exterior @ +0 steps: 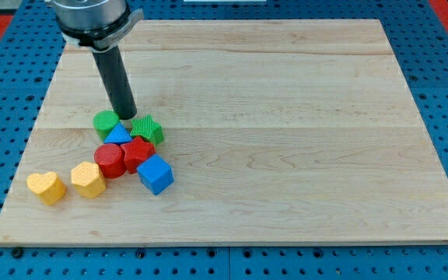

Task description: Move your arm to the yellow heart

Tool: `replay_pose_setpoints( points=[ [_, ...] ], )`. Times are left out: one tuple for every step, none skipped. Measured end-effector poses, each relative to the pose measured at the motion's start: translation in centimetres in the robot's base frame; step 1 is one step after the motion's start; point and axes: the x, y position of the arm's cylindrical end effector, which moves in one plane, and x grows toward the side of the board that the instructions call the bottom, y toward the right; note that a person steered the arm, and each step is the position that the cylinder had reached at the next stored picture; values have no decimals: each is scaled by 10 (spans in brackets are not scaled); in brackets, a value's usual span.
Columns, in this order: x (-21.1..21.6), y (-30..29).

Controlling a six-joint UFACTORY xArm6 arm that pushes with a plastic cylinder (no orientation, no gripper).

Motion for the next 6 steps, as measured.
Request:
replay_pose_setpoints(
  points=[
    [15, -1],
    [20, -15],
    [8, -40],
    [5, -103],
    [63, -139],
    [107, -152]
  ],
)
